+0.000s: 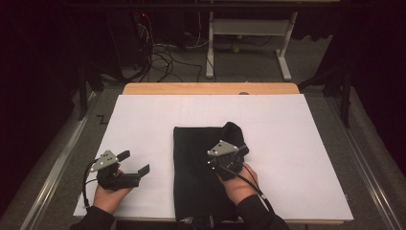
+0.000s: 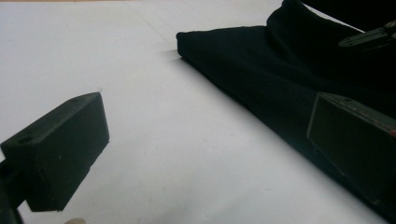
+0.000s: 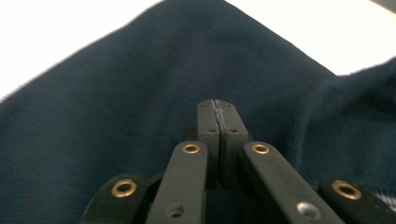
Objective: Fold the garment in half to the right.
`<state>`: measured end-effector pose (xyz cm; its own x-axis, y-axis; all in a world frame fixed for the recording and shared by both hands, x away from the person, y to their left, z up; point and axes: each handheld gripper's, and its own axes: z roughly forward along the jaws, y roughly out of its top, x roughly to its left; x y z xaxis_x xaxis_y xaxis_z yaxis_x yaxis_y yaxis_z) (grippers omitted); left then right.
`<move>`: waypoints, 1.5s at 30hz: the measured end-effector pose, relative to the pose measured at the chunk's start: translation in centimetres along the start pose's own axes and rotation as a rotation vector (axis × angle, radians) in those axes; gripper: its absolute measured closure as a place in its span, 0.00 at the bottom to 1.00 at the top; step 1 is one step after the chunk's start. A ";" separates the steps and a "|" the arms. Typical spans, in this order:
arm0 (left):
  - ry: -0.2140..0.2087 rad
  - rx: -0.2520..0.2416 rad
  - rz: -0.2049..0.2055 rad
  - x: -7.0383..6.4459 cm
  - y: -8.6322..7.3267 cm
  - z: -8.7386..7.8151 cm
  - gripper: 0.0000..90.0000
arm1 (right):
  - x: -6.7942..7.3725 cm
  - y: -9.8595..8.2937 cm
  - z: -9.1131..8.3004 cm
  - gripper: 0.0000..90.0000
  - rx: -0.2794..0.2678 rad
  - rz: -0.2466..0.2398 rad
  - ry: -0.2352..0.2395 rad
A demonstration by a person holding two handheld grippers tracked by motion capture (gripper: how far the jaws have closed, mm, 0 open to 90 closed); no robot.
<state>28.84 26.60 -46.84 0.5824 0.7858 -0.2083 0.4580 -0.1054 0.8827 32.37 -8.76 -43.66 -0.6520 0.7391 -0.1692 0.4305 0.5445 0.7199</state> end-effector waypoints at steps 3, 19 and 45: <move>-0.004 0.001 -0.008 0.2 0.0 0.0 0.00 | -1.2 -1.2 0.2 1.00 0.012 0.038 -0.029; -0.011 0.005 0.030 -0.3 0.1 0.4 0.00 | -7.4 -7.7 -2.5 1.00 -0.034 0.211 -0.120; -0.008 0.000 0.048 -0.9 0.1 0.5 0.00 | -10.3 -14.2 -8.8 0.36 -0.362 0.314 -0.082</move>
<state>28.72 25.62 -46.76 0.6094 0.7747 -0.1688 0.4293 -0.1434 0.8917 27.51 -27.62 -46.20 -0.4679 0.8822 0.0517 0.3439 0.1279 0.9303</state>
